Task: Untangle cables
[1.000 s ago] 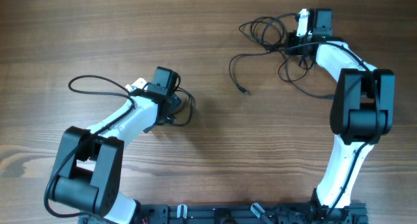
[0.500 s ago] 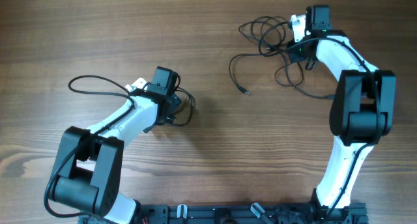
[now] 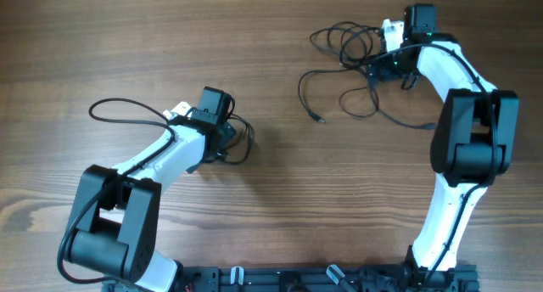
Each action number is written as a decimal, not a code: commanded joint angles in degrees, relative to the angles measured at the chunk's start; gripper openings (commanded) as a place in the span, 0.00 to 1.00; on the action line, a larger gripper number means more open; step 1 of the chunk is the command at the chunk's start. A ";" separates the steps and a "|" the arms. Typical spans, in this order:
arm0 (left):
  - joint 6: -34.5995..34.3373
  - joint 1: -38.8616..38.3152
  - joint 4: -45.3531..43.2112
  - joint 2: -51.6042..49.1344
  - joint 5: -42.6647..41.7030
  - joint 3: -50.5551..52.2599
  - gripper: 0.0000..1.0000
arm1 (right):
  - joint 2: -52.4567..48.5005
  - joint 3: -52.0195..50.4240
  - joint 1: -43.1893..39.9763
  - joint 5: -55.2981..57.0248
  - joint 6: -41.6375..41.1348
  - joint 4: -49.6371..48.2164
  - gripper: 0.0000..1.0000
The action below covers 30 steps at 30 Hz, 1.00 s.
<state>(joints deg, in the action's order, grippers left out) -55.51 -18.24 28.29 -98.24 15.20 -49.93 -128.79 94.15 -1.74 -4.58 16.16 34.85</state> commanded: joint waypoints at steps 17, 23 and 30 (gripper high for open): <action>-0.42 0.24 -2.43 -3.13 -8.09 2.38 1.00 | 3.98 1.90 0.92 0.04 -5.99 2.05 1.00; -0.39 0.24 -2.40 -3.13 -8.09 2.38 1.00 | 4.55 1.90 0.92 -3.63 -8.74 2.38 1.00; -0.42 0.24 -2.43 -3.13 -8.09 2.38 1.00 | 4.61 1.88 1.29 -16.22 -7.06 4.22 1.00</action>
<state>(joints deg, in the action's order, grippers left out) -55.13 -18.24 26.70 -98.24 14.98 -49.93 -126.41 95.29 -1.17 -13.15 8.78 38.61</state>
